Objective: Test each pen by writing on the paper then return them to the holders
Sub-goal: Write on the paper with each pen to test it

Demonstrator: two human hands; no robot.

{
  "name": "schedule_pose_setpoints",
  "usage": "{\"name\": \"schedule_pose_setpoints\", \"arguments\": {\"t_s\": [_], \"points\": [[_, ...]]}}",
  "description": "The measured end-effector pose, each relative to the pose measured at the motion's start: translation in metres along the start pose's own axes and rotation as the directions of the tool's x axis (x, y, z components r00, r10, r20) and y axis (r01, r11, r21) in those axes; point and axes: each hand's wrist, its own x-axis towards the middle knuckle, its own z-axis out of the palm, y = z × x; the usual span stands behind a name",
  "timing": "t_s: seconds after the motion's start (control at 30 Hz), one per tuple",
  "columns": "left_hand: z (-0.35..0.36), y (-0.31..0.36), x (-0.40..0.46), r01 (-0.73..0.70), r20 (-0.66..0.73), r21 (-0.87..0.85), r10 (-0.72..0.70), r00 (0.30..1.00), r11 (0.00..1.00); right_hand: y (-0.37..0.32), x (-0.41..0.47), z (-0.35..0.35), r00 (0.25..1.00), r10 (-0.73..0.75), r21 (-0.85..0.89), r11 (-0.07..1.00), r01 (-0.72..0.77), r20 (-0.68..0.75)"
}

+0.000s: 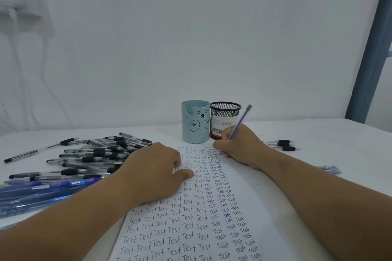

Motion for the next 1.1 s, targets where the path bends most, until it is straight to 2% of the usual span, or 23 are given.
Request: {"name": "schedule_pose_setpoints", "arguments": {"t_s": [0.3, 0.53, 0.77, 0.93, 1.1], "points": [[0.0015, -0.0021, -0.0011, -0.022, -0.026, -0.001, 0.022, 0.999, 1.000, 0.0013, 0.0036, 0.0019, 0.999, -0.041, -0.097, 0.994, 0.043, 0.015], [0.0022, -0.0031, -0.0013, -0.022, -0.038, -0.005, 0.022, 0.999, 1.000, 0.0050, 0.0029, -0.0001, 0.999, -0.047, -0.008, 0.999, 0.047, 0.004], [0.0026, -0.0030, -0.0016, -0.010, -0.038, -0.013, 0.009, 0.999, 1.000, 0.0051, 0.0058, 0.0023, 0.997, -0.069, -0.102, 0.992, 0.071, 0.019], [0.0028, -0.0034, -0.0019, -0.006, -0.037, -0.021, 0.006, 0.999, 1.000, 0.0074, 0.0057, 0.0011, 0.997, -0.076, -0.043, 0.996, 0.076, 0.001], [0.0028, -0.0030, -0.0023, -0.012, -0.044, -0.017, 0.011, 0.999, 1.000, 0.0081, 0.0074, 0.0021, 0.997, -0.081, -0.104, 0.991, 0.082, 0.012]]}}
